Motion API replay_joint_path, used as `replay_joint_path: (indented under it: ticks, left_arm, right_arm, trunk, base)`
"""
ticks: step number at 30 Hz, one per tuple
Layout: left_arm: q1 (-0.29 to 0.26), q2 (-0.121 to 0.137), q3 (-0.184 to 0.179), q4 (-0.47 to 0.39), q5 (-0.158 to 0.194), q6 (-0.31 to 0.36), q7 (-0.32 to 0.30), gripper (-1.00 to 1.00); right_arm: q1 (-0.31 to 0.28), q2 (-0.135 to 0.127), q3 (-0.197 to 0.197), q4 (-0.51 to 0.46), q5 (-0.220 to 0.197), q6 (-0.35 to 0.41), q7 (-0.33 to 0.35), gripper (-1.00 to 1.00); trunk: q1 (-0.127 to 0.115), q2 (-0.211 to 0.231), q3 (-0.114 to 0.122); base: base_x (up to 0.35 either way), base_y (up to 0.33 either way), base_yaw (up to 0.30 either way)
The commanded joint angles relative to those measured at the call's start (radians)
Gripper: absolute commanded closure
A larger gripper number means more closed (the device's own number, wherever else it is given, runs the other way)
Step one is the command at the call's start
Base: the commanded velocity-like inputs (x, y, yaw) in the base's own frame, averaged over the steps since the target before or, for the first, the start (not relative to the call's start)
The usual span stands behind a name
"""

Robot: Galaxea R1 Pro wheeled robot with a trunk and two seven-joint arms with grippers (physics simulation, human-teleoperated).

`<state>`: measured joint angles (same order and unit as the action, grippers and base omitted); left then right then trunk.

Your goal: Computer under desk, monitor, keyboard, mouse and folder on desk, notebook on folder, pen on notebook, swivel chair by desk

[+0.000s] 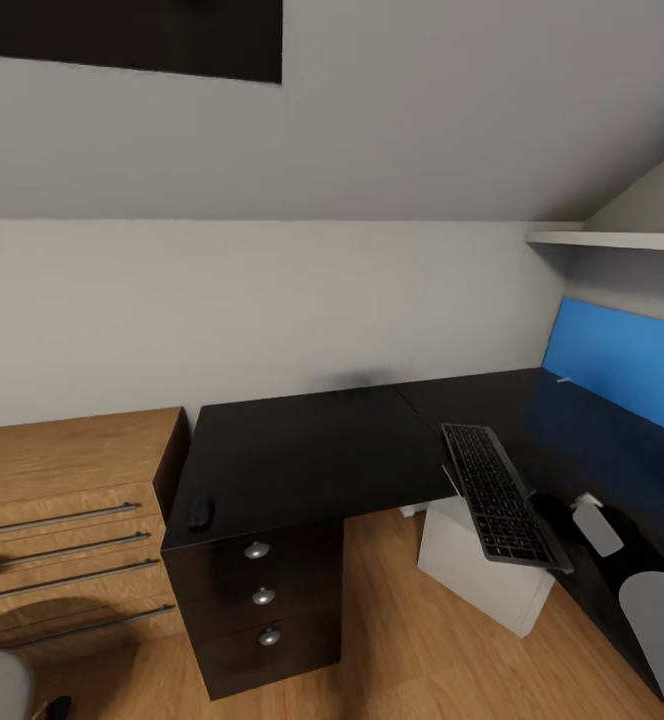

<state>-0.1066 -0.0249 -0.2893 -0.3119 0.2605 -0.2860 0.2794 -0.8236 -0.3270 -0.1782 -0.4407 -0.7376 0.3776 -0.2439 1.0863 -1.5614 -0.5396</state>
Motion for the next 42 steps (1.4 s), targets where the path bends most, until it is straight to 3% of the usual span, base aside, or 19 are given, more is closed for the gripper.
replay_joint_path:
  ticks: [1,4,5,10,22,25,31,37,39,40,42]
  left_arm:
    - [-0.001,0.000,-0.008,0.001,0.009,-0.004,0.006,-1.00]
    - [-0.001,0.000,-0.008,0.001,0.009,-0.004,0.007,-1.00]
    - [-0.001,0.000,-0.008,0.001,0.009,-0.004,0.007,-1.00]
    - [-0.001,0.000,-0.008,0.001,0.009,-0.004,0.007,-1.00]
    - [-0.001,0.000,-0.008,0.001,0.009,-0.003,0.007,-1.00]
    - [-0.001,0.000,-0.008,0.001,0.009,-0.003,0.007,-1.00]
    - [-0.001,0.000,-0.008,0.001,0.009,-0.003,0.007,-1.00]
    - [-0.001,0.000,-0.008,0.001,0.009,-0.003,0.007,-1.00]
    - [-0.001,0.000,-0.008,0.001,0.009,-0.002,0.007,-1.00]
    - [-0.001,0.000,-0.008,0.001,0.009,-0.002,0.007,-1.00]
    - [-0.001,0.000,-0.008,0.001,0.009,-0.002,0.007,-1.00]
  right_arm:
    - [0.000,0.000,-0.001,-0.011,-0.009,0.003,0.001,-1.00]
    - [0.001,0.000,0.000,-0.045,-0.008,0.003,0.009,-1.00]
    - [0.004,0.001,0.001,-0.109,-0.007,0.003,0.011,-1.00]
    - [0.017,0.010,0.003,-0.204,-0.007,0.004,0.011,-1.00]
    - [0.062,0.037,0.003,-0.324,-0.006,0.012,0.011,-1.00]
    - [0.091,0.045,0.004,-0.366,-0.005,0.014,0.009,-1.00]
    - [0.198,0.066,0.004,-0.563,-0.006,0.047,-0.002,-1.00]
    - [0.269,0.106,0.004,-0.727,-0.008,0.089,-0.067,-1.00]
    - [0.292,0.147,0.003,-0.817,-0.010,0.105,-0.156,-1.00]
    - [0.314,0.187,0.003,-0.888,-0.011,0.116,-0.235,-1.00]
    - [0.327,0.203,0.003,-0.915,-0.011,0.118,-0.256,-1.00]
  trunk:
    - [-0.004,0.007,0.002]
    - [-0.016,0.028,0.012]
    - [-0.019,0.035,0.015]
    - [-0.039,0.070,0.030]
    - [-0.085,0.154,0.068]
    - [-0.096,0.175,0.077]
    - [-0.119,0.217,0.096]
    - [-0.142,0.259,0.115]
    - [-0.150,0.273,0.121]
    - [-0.154,0.280,0.124]
    - [-0.161,0.294,0.131]
  base:
    - [0.000,0.000,0.000]
    - [0.000,0.000,0.000]
    - [0.000,0.000,0.000]
    - [0.000,0.000,0.000]
    - [0.000,0.000,0.000]
    - [0.000,0.000,0.000]
    - [0.000,0.000,0.000]
    - [0.000,0.000,0.000]
    - [0.000,0.000,0.000]
    - [0.000,0.000,0.000]
    - [0.000,0.000,0.000]
